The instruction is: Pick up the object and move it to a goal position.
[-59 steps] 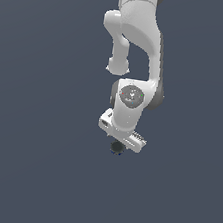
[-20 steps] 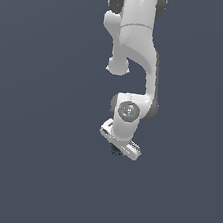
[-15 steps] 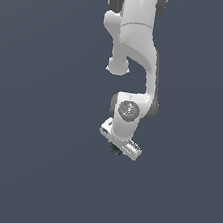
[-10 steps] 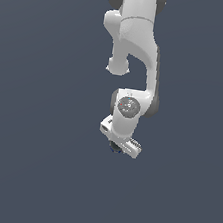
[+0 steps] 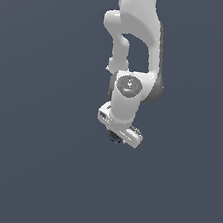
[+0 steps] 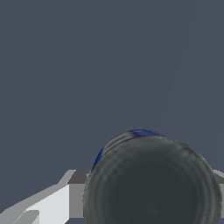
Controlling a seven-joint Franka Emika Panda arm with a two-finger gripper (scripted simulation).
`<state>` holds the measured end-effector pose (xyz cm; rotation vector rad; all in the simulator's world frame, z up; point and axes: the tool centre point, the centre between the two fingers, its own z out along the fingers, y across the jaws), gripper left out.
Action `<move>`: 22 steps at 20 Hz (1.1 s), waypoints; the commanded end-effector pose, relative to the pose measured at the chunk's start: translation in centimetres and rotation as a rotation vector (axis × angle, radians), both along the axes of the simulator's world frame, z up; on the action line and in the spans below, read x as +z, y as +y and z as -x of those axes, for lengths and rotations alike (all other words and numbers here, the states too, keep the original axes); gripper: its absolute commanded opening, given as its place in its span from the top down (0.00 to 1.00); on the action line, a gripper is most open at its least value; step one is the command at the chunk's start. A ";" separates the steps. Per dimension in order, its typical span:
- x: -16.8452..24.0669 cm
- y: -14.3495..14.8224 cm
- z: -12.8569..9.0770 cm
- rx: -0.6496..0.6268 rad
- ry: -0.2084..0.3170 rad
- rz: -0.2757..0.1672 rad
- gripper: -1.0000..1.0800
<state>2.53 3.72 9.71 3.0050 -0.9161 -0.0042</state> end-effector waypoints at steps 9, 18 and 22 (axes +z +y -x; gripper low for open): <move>11.7 -2.2 2.5 -0.001 -0.002 -0.001 1.00; 21.9 -4.1 4.6 -0.001 -0.002 0.000 1.00; 25.5 -4.8 5.2 -0.001 -0.002 0.000 1.00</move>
